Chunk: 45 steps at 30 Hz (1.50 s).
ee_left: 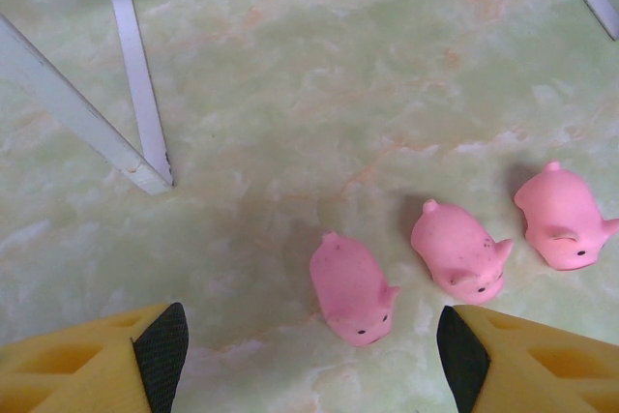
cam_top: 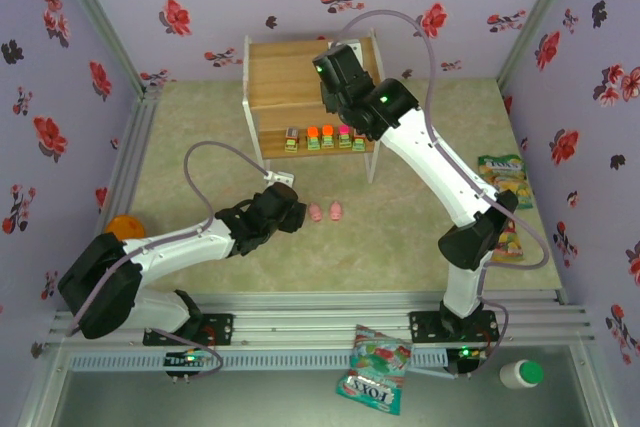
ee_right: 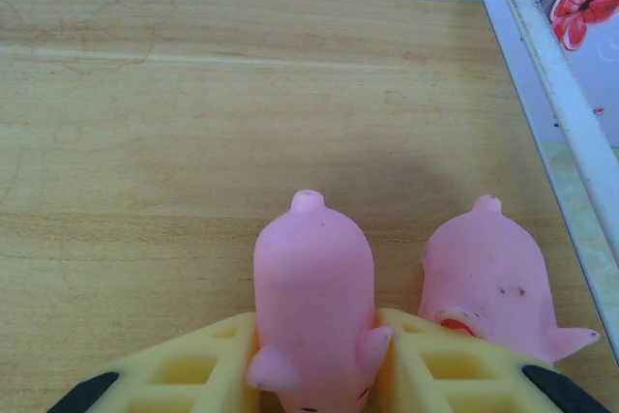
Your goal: Place and organize the plastic toys onto the shelf
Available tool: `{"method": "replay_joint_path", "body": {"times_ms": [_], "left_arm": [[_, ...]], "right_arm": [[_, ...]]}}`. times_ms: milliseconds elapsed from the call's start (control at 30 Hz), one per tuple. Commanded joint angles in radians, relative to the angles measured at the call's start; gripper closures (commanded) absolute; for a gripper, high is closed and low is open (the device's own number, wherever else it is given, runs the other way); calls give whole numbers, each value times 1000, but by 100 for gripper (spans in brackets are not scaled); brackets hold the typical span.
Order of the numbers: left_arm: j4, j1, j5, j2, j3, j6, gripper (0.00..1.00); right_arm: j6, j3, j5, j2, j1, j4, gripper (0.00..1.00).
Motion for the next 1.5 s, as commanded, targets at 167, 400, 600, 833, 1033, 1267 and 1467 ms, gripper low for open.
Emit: {"method": "replay_joint_path", "body": {"times_ms": [167,400,600,833,1033,1267,1467], "left_arm": [[-12,7,7,-10,-4,7,27],[-12,7,7,-6,-4,7,27],[-11,7,8,-5,-2,7,27],[-11,7,7,-3,-2,9,27],[-13,7,9,-6,-2,10,27],[-12,7,8,-8,-3,8,27],[-10,8,8,-9,-6,4,27]], "right_arm": [[-1,7,15,0,3,-23,59],[-14,56,15,12,5,-36,56],[-23,80,16,13,12,-36,55],[-41,102,30,8,27,-35,55],[-67,87,73,0,63,-7,54],[-96,31,101,-61,100,35,54],[-88,-175,62,-210,122,129,54]]}}
